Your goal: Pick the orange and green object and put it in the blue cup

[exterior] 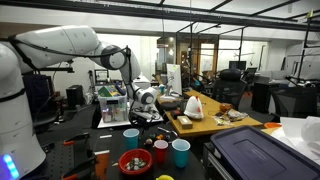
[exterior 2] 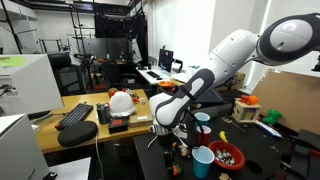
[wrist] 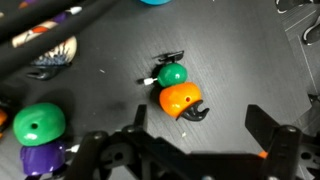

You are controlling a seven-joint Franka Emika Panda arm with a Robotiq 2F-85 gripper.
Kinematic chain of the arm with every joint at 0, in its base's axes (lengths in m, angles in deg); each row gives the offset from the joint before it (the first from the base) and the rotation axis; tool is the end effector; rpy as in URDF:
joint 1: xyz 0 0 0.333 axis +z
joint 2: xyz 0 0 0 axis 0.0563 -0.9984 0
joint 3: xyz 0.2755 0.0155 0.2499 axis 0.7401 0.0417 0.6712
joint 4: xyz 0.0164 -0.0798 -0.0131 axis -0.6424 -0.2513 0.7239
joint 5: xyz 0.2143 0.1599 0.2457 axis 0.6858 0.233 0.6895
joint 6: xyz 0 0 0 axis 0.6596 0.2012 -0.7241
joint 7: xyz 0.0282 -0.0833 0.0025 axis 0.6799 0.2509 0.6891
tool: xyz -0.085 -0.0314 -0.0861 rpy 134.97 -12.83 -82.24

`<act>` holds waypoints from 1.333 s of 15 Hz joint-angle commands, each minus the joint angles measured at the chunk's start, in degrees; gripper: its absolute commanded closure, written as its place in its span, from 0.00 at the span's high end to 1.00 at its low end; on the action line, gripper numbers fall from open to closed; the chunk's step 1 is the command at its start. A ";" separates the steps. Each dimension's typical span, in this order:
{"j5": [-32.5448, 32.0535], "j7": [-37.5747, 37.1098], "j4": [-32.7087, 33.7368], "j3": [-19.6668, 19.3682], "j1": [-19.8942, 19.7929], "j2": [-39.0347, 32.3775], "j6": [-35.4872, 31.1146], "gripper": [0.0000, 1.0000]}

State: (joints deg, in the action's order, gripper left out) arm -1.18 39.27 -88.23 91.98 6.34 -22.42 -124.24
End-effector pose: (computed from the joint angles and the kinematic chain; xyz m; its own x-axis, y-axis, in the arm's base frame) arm 0.6382 0.2448 -0.0037 0.6744 0.7001 -0.2345 0.6288 -0.7111 -0.3146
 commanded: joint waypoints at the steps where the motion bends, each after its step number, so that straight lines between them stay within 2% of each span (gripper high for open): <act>1: -0.91 0.86 0.78 -0.49 0.70 -1.18 0.42 1.00; 6: -1.71 0.69 0.81 -0.58 0.98 -1.99 0.24 1.00; 7: -1.92 0.66 0.84 -0.58 1.03 -1.99 0.04 0.75; 9: -2.01 0.77 0.85 -0.42 0.97 -1.88 0.02 0.66; 14: -1.63 0.54 1.10 -0.20 0.76 -1.21 0.29 0.28; 20: -0.66 0.29 -2.61 1.03 -1.03 4.05 0.01 0.28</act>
State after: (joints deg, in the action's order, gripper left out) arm -2.58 39.27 -87.06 91.98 6.74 -23.18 -124.29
